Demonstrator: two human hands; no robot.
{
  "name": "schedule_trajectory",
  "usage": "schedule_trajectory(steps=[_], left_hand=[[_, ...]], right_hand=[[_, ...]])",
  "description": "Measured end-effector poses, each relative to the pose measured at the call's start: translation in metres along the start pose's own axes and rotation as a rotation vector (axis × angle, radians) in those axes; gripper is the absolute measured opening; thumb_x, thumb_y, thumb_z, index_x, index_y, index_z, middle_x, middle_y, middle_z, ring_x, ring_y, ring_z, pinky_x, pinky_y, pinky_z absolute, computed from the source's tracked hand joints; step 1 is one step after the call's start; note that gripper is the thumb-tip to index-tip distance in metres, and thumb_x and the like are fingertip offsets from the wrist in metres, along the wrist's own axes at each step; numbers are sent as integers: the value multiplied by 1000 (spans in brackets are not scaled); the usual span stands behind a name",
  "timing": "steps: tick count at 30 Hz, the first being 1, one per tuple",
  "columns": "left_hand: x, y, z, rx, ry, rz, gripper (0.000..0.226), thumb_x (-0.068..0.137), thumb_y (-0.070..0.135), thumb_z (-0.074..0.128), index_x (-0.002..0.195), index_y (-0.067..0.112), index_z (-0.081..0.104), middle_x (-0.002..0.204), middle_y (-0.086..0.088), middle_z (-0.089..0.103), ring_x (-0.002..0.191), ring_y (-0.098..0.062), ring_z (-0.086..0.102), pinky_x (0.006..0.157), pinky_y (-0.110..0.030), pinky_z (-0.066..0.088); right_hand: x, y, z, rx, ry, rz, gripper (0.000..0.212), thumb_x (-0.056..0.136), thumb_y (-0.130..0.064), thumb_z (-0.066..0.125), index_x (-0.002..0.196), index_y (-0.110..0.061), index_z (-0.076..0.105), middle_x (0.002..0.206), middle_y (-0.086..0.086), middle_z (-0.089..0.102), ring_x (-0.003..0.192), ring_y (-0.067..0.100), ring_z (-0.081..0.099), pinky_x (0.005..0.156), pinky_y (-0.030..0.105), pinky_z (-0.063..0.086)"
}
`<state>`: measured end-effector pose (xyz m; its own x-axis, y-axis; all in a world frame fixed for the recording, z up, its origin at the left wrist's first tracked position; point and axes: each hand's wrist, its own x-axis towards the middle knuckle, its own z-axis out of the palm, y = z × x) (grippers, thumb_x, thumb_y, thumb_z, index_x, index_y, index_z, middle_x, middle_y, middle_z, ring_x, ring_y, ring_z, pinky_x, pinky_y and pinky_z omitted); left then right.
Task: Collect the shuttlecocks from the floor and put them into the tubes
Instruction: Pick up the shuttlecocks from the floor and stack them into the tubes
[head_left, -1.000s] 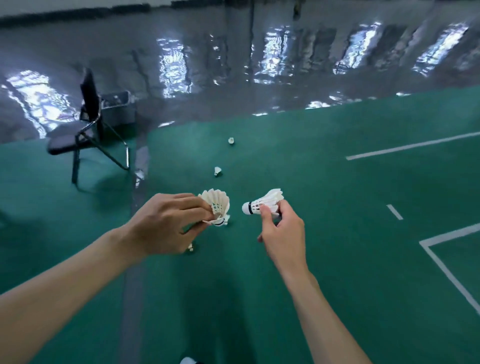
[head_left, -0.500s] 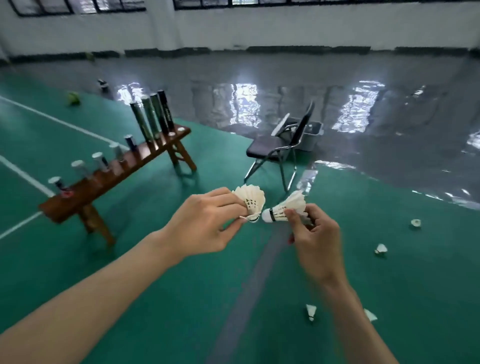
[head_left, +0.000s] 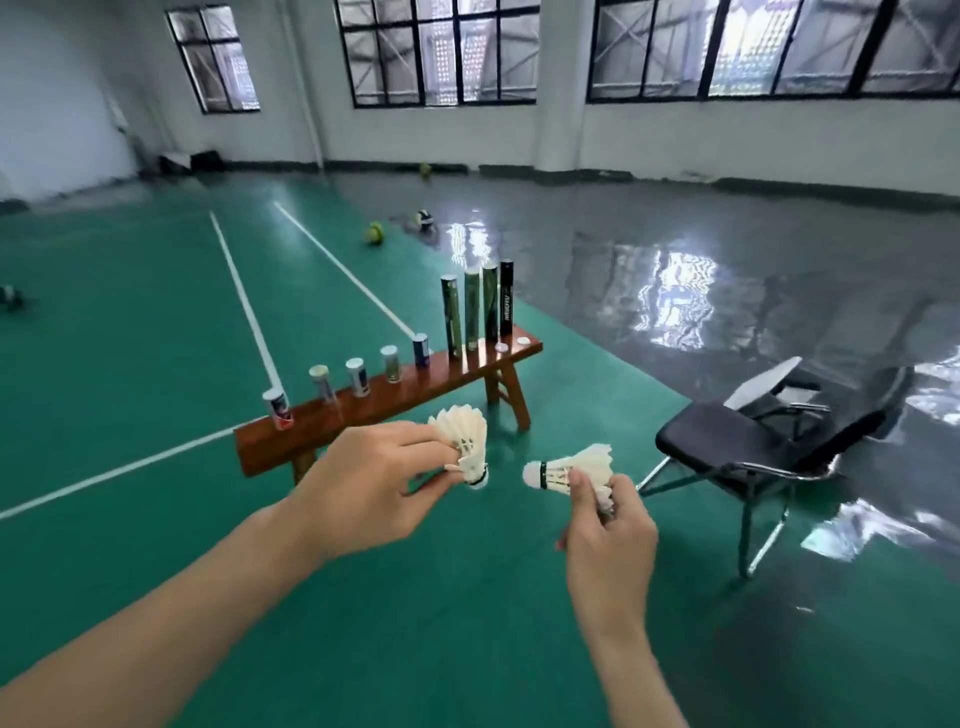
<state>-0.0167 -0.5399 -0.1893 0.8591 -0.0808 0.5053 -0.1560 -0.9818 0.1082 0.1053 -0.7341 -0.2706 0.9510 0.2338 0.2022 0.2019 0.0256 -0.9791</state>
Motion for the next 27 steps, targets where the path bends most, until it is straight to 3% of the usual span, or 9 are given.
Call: schedule_trajectory(steps=[3,7,11,14,17,19,22,27], left_hand=[[45,-38,8,83,34,-75,11,93,32,66,92,24,73,96,18,71,75,-6,68,59,-30,58],[93,-98,18,81,78,-207,10,94,33,68,96,25,74,101,19,71,82,-5,69,65,-30,59],[137,-167,39,125,100,-264,23,95,41,58,92,25,74,93,19,69,68,1,53,57,-22,50],[177,-229,63,169,130,-281,20,94,39,61,90,24,74,91,16,70,64,-4,53,54,-29,53],[230,-304,96,127,91,-336,16,93,39,63,93,26,74,94,16,70,69,-13,61,60,-34,54],[266,-345,119,91,18,-359,15,96,37,63,98,28,74,102,18,72,81,-14,66,70,-35,56],[338,-416,164,33,-9,-396,15,99,35,62,100,27,75,105,18,72,90,-15,67,77,-35,54],[441,-505,253,24,-62,-435,30,100,46,53,92,23,71,90,10,69,84,-17,62,71,-40,52]], right_hand=[[73,6,31,72,-32,22,33,103,-27,63,70,-34,57,53,1,53,42,11,48,39,18,36],[160,16,82,89,-134,38,30,103,-29,62,73,-30,58,59,0,59,49,13,50,43,17,40],[241,40,137,75,-172,31,23,103,-31,62,80,-33,63,72,-3,69,58,13,61,50,28,47],[309,64,180,55,-142,4,22,102,-28,63,81,-29,64,73,-12,66,57,4,55,51,14,40],[382,89,217,37,-105,-15,17,100,-17,65,86,-25,69,106,-10,65,83,-7,63,67,2,41],[421,99,229,-31,-104,-23,13,99,-18,66,87,-22,71,115,-14,58,91,-4,62,73,6,43],[501,123,245,-108,-74,-7,16,96,-20,67,80,-20,67,112,-18,54,87,5,61,70,9,43],[629,167,260,-160,-27,16,26,96,-22,70,71,-23,64,98,-20,55,82,8,60,70,14,42]])
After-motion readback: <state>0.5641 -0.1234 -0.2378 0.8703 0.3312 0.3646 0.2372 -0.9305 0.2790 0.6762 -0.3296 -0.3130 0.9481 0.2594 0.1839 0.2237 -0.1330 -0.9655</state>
